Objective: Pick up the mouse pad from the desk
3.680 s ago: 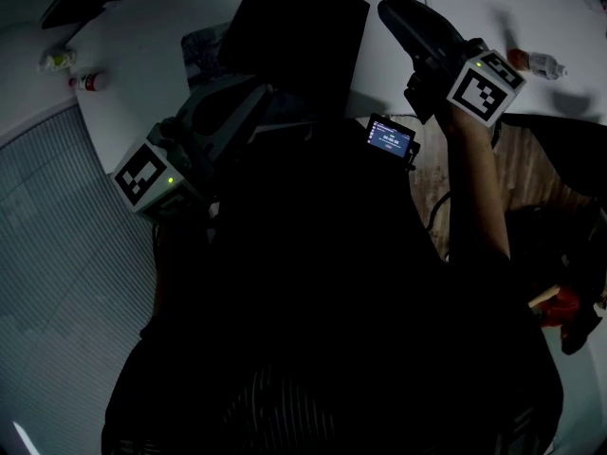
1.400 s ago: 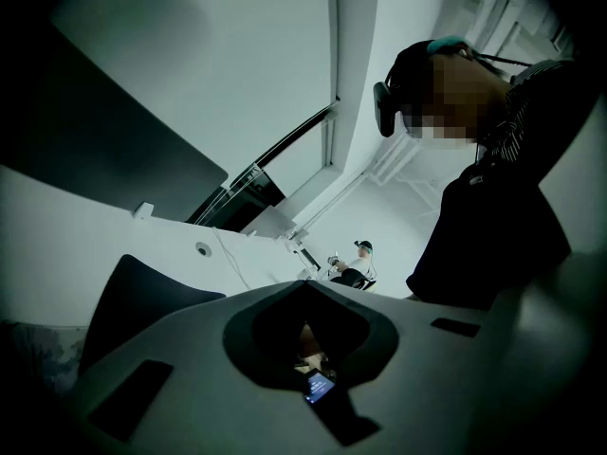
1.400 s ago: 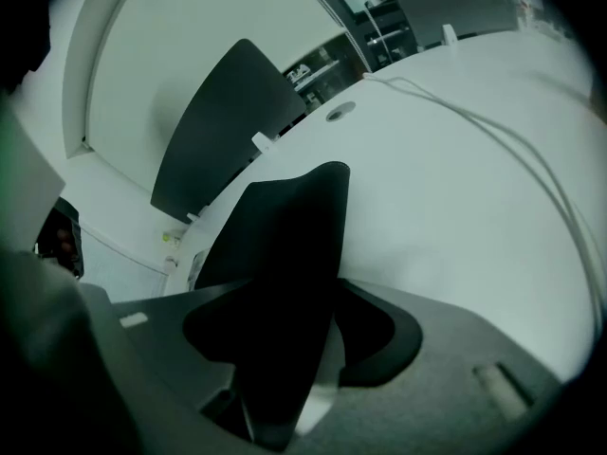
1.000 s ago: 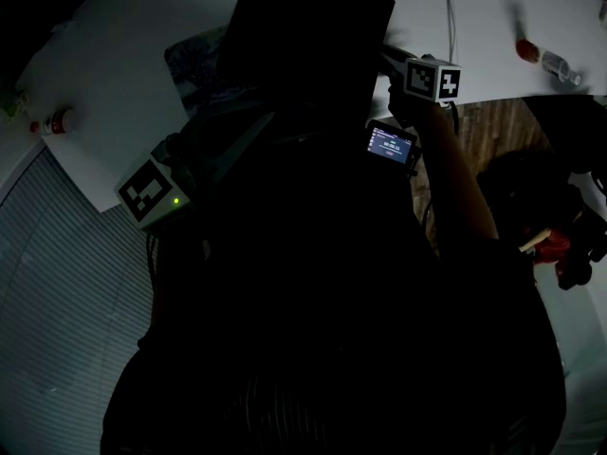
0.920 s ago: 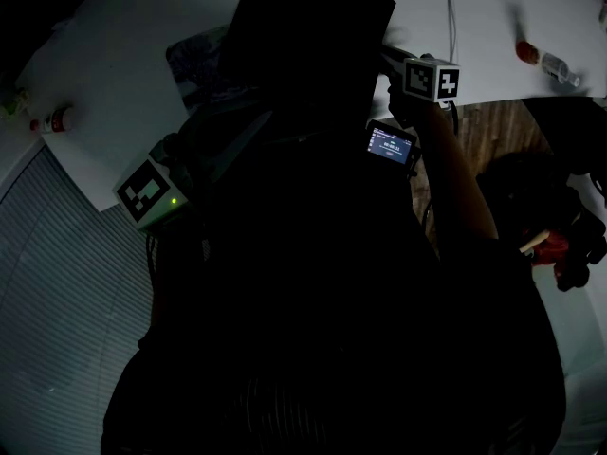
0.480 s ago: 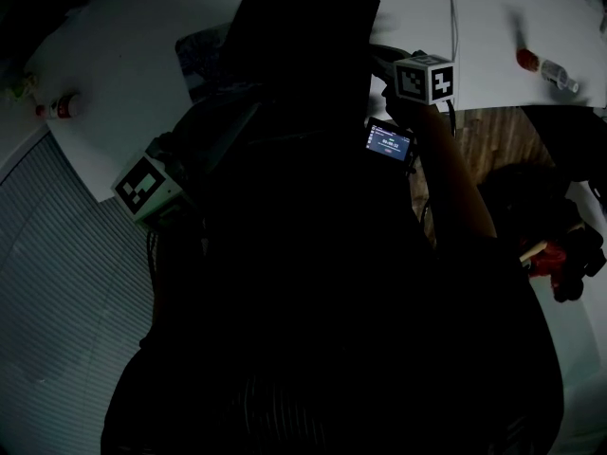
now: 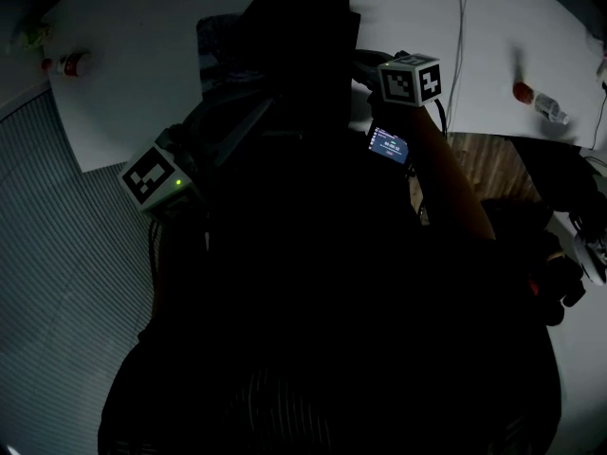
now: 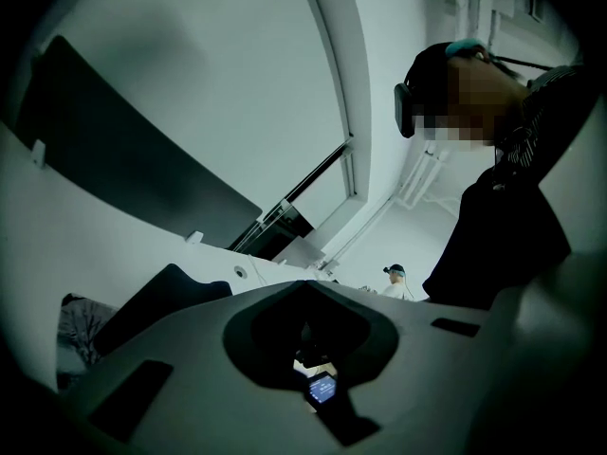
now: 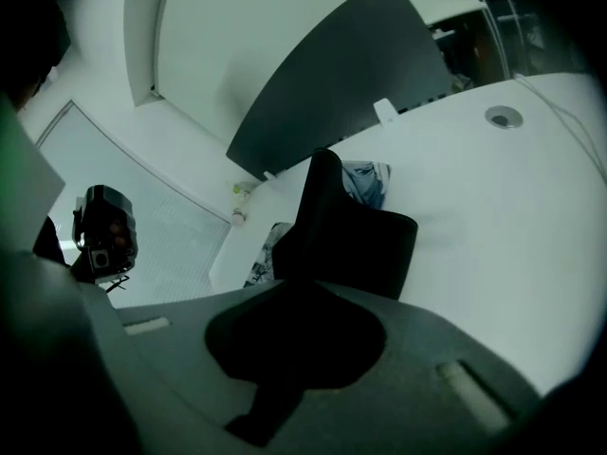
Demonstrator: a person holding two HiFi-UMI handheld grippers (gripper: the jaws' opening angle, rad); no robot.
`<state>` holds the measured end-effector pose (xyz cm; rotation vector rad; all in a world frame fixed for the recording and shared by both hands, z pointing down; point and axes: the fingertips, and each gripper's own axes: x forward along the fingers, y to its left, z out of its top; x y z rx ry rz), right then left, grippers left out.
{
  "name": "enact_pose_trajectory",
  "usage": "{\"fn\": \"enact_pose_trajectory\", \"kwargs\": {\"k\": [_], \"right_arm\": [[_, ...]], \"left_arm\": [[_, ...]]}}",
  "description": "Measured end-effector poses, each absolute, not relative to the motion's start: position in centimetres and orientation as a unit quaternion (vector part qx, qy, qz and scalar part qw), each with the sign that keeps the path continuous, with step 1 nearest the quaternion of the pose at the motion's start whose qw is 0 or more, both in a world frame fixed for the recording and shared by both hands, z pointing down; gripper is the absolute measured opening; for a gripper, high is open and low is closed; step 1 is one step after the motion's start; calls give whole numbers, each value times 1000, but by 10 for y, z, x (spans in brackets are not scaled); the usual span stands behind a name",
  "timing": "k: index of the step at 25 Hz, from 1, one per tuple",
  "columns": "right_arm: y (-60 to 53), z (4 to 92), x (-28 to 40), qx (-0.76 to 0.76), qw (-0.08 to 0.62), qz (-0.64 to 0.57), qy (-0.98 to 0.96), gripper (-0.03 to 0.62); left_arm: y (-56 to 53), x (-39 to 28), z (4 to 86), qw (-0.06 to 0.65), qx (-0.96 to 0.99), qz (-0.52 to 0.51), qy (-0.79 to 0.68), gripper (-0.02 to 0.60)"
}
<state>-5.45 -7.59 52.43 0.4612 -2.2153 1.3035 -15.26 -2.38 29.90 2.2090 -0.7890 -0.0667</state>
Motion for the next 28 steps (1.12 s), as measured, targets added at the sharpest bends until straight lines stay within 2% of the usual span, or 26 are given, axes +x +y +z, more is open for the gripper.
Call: {"fn": "enact_pose_trajectory", "kwargs": {"k": [7,13,17,21,24,28], "right_arm": [[-72,459,-131,71,226,467,-852,17],[-72,360,-160,-4,133,434,-891,17],[-96,293,-141,-57,58,421,-904,17],[-146,278,-121,-38,-57,507,-859,17],[-168,279,-91,-4,-75,523,-849,17],[-165,256,-36,57,-93,503,-857,17]], "left_arm": [[-15,-180,268,355,861,-57,-360,9],[-2,-194,238,322,860,-98,-382,9],[-18,-183,225,320,865,-115,-369,9],[-76,-178,229,401,849,-36,-341,9],[-108,-170,231,425,844,-26,-326,9],[-111,-149,211,396,865,-17,-307,9]]}}
